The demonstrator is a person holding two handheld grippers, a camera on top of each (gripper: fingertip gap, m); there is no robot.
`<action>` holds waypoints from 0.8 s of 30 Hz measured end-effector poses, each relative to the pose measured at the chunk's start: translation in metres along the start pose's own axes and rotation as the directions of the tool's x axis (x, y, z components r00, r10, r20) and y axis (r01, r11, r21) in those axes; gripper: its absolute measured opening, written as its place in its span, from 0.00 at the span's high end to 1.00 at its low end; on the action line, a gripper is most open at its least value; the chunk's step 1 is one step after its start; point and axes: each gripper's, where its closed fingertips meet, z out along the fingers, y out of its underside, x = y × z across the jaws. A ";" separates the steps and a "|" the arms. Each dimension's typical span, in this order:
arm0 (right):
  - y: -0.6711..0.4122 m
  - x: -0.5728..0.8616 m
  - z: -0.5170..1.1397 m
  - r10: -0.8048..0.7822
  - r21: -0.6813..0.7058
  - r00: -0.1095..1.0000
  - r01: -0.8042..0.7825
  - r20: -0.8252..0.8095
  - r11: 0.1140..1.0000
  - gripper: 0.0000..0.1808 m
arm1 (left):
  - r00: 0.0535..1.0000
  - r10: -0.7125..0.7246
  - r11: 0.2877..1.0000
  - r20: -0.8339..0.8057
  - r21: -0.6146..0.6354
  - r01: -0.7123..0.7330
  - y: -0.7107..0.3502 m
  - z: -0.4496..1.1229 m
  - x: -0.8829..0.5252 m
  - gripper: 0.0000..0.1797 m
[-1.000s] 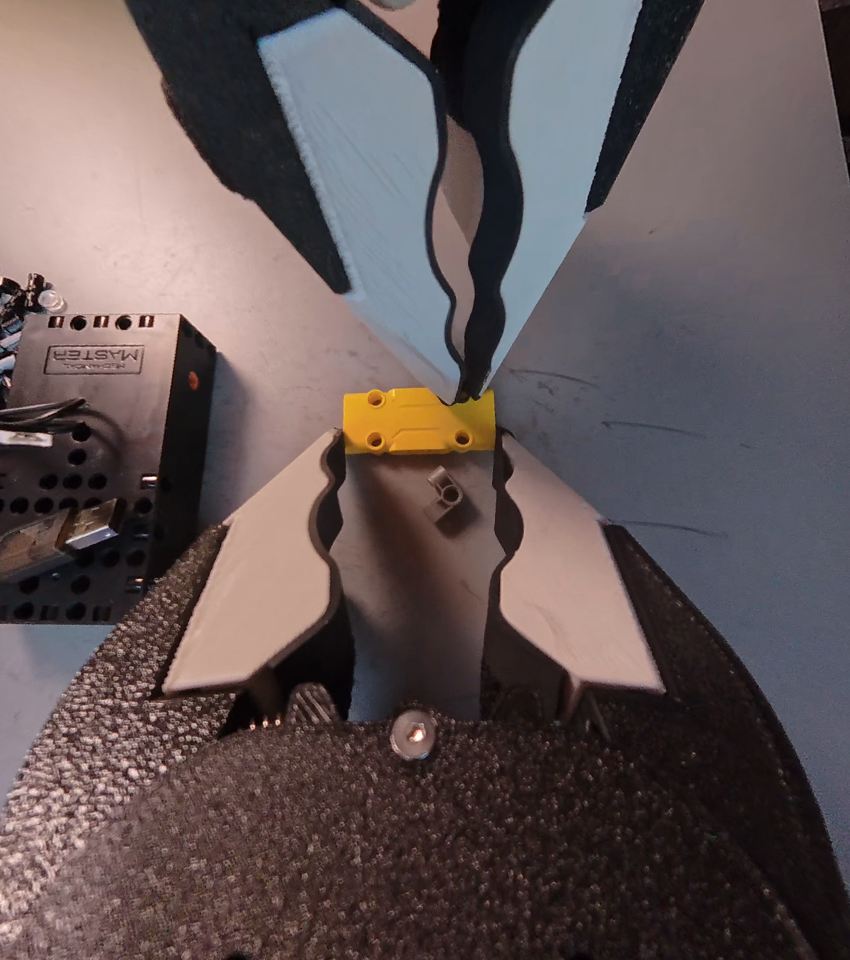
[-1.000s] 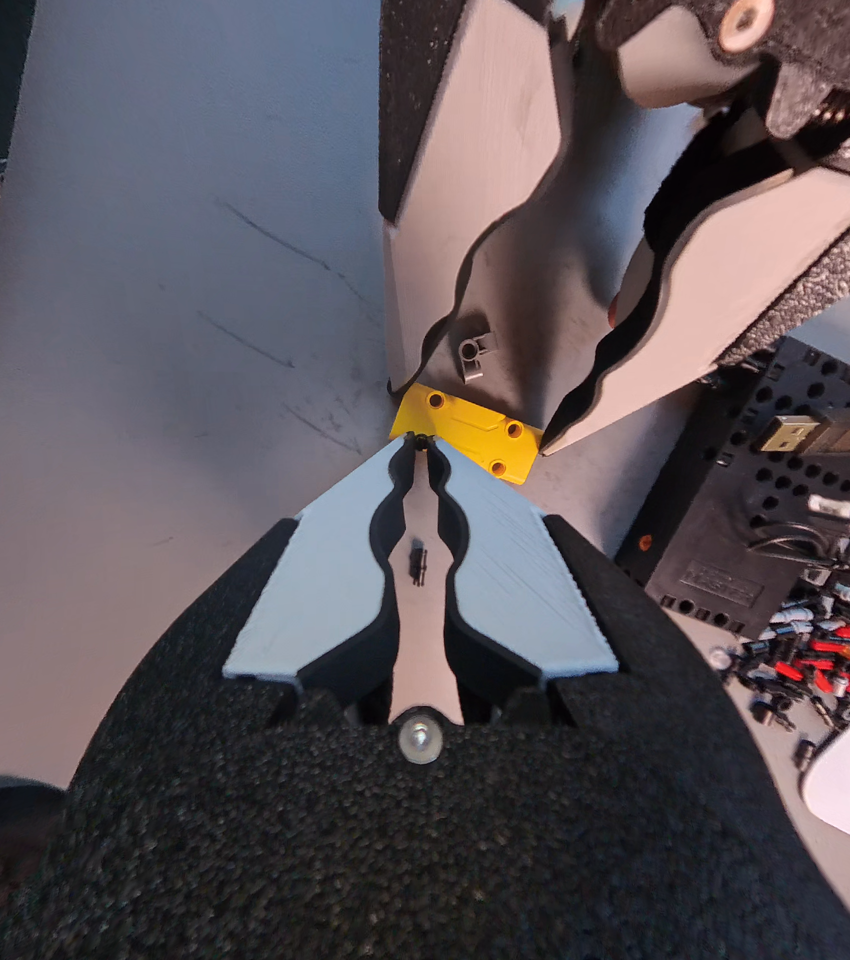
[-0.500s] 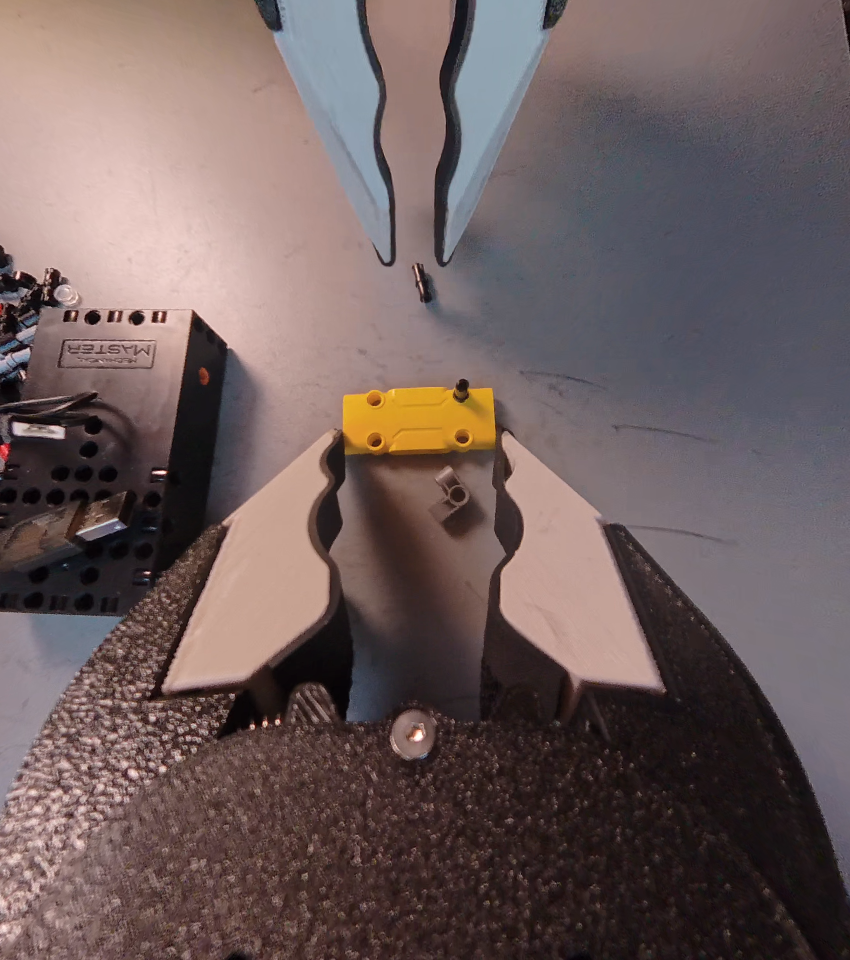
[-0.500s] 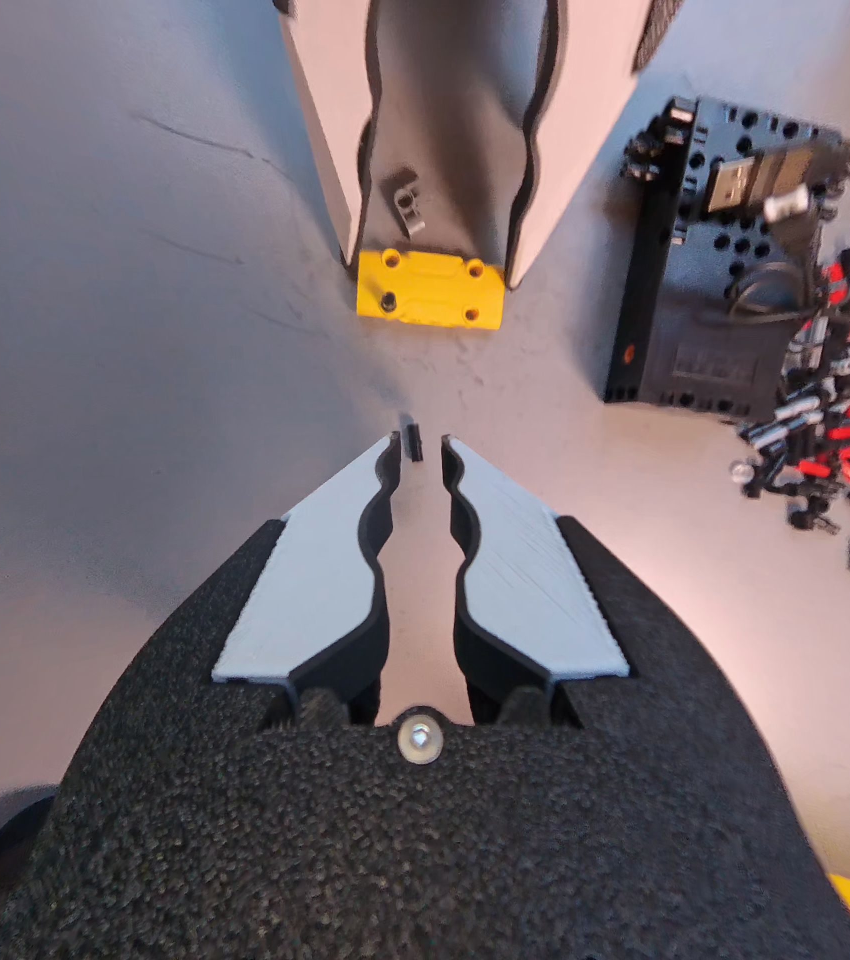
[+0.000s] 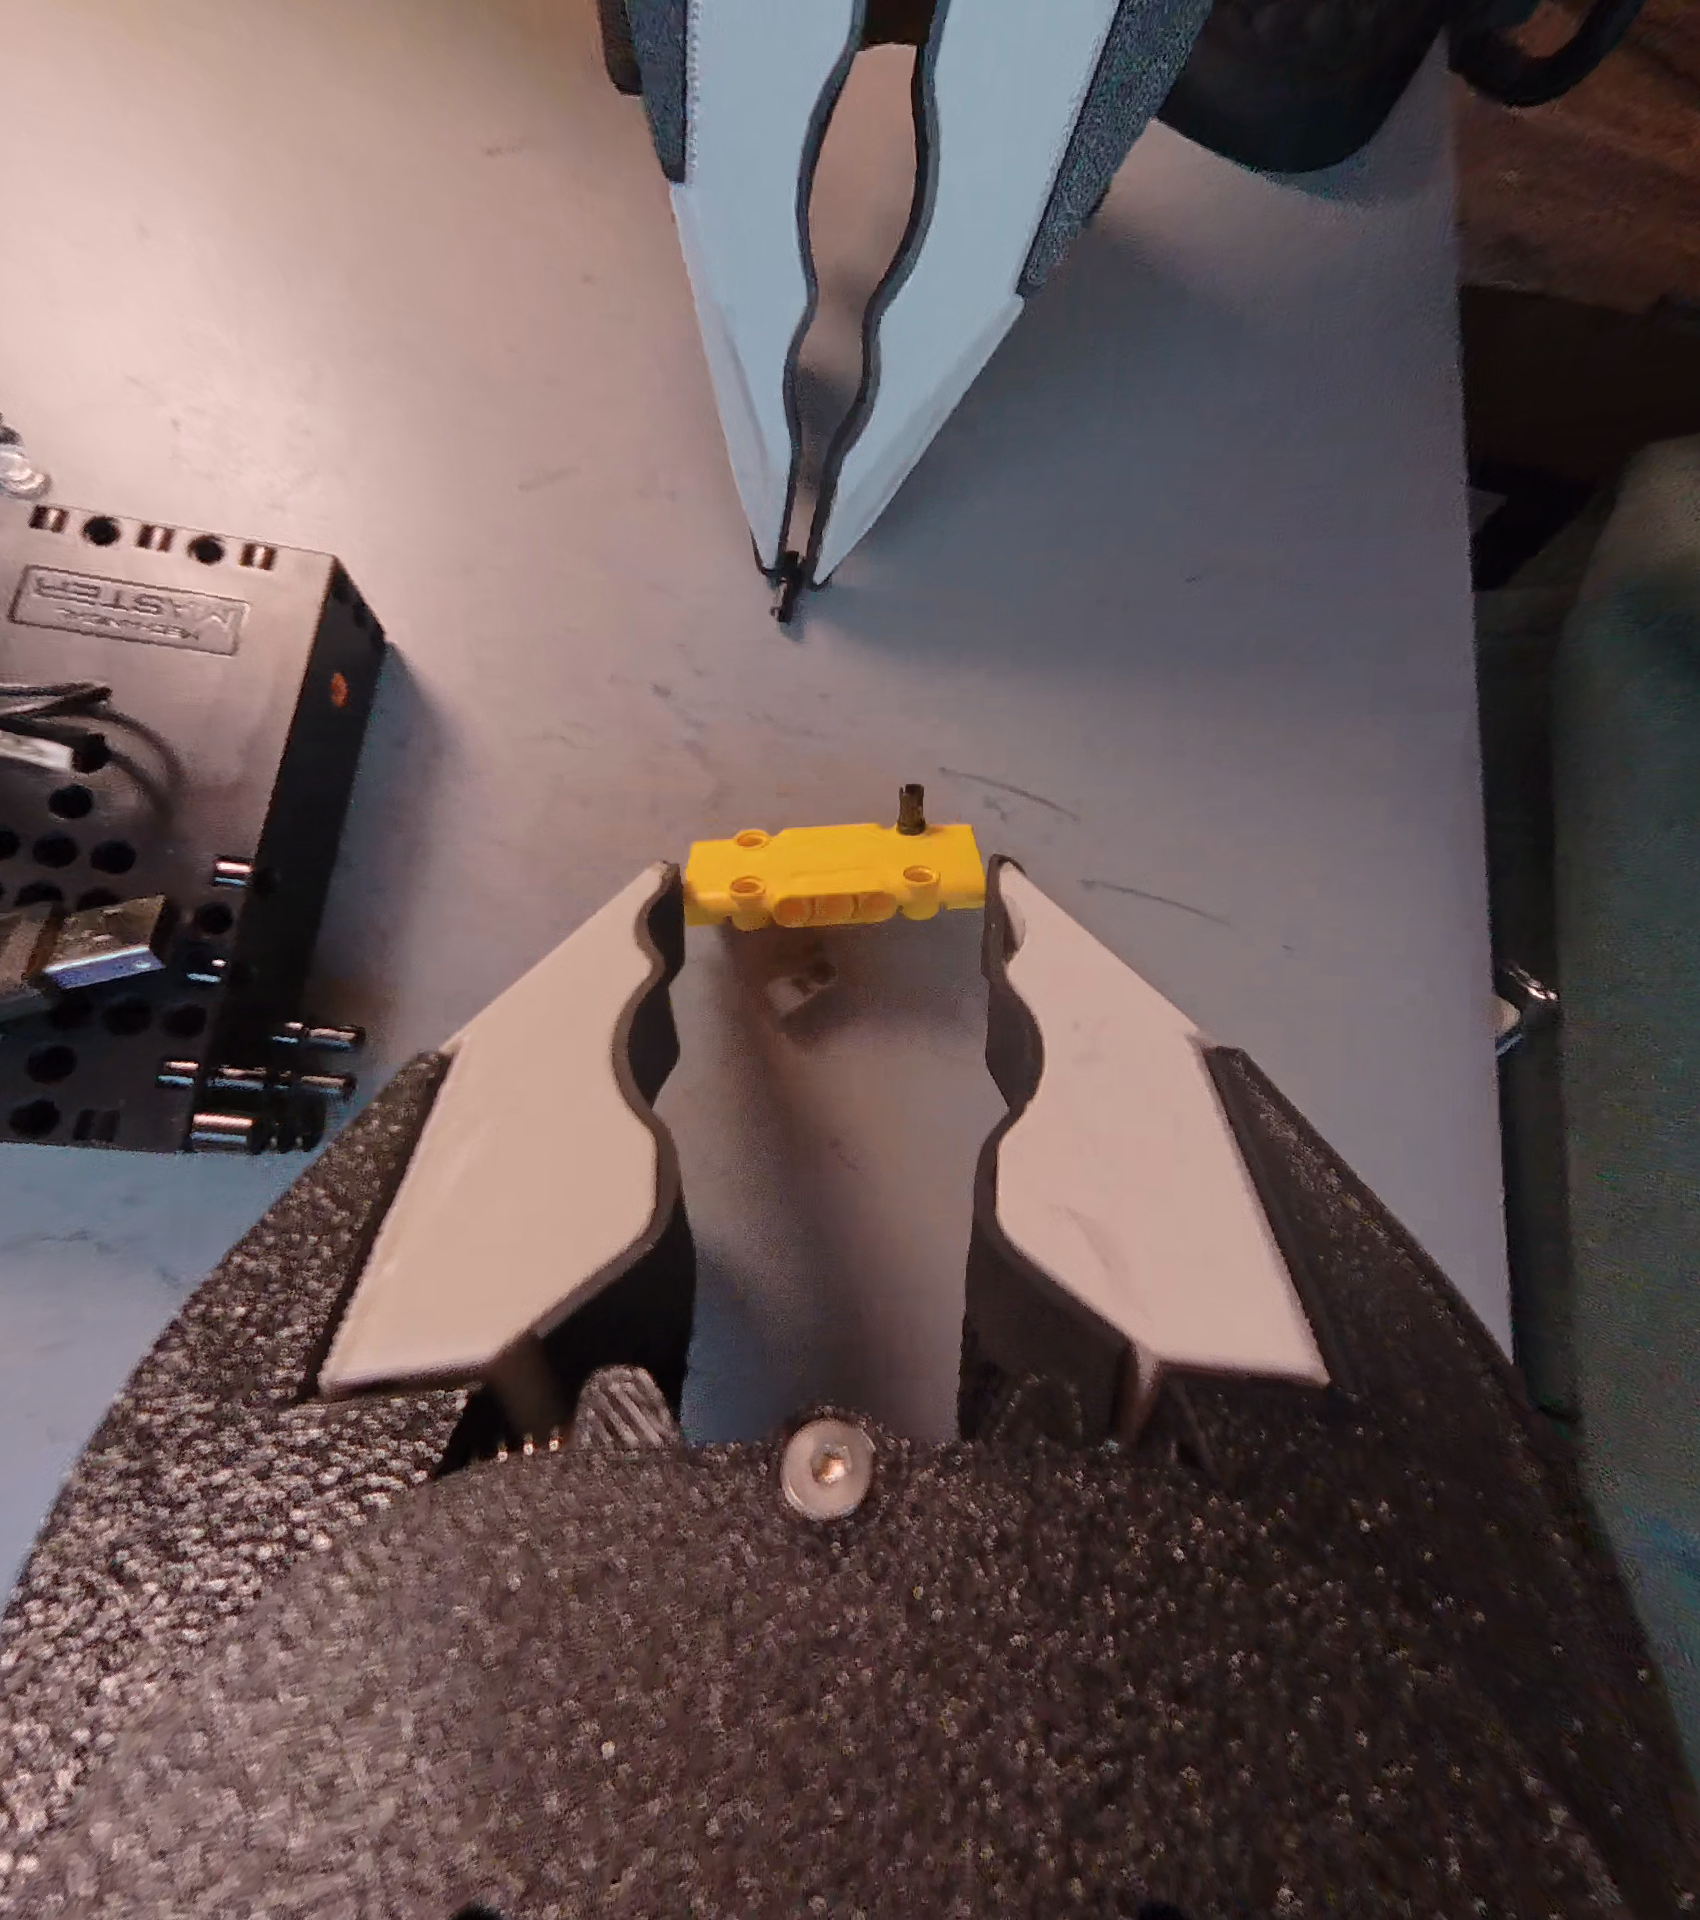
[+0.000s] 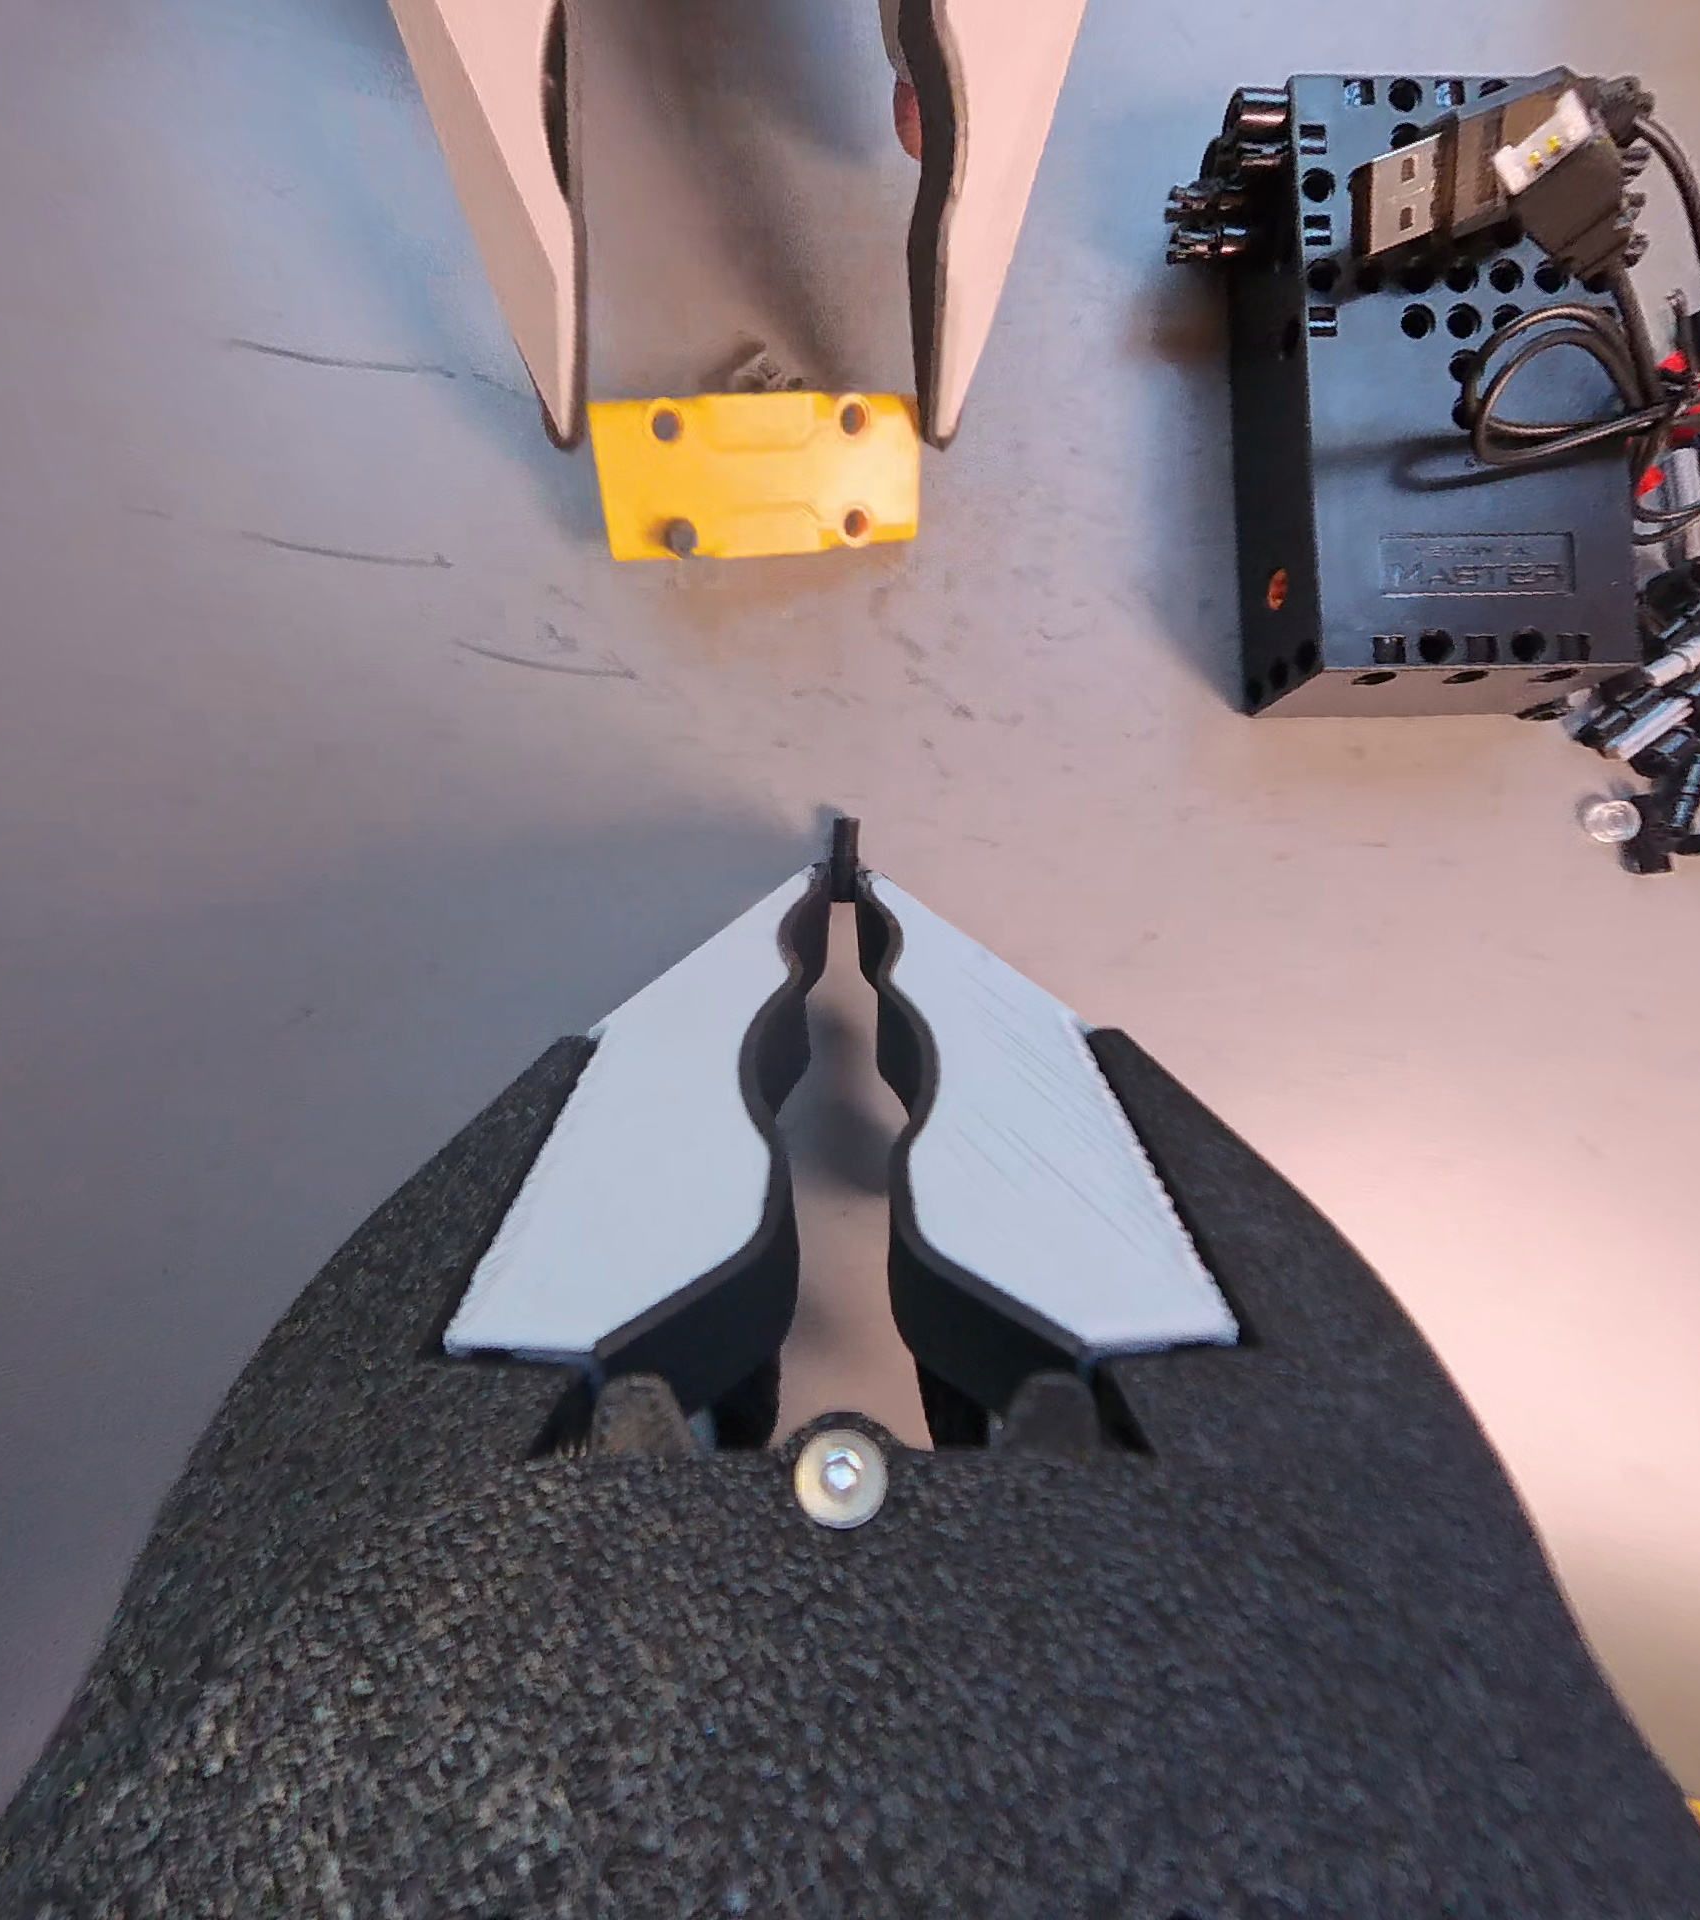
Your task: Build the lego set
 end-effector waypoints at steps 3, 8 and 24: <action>0.001 -0.002 -0.001 -0.006 0.001 1.000 0.006 -0.017 1.000 0.99 | 0.998 -0.012 1.000 -0.060 -0.028 0.010 0.008 -0.004 0.004 0.68; 0.001 -0.008 -0.003 -0.012 0.004 0.999 0.013 -0.035 1.000 0.99 | 0.999 0.004 0.999 -0.049 -0.036 -0.006 0.010 -0.002 0.002 0.68; -0.001 -0.010 -0.009 0.010 0.033 0.995 -0.006 -0.099 0.999 0.99 | 0.967 0.067 0.997 0.244 0.006 -0.071 -0.021 0.027 -0.021 0.68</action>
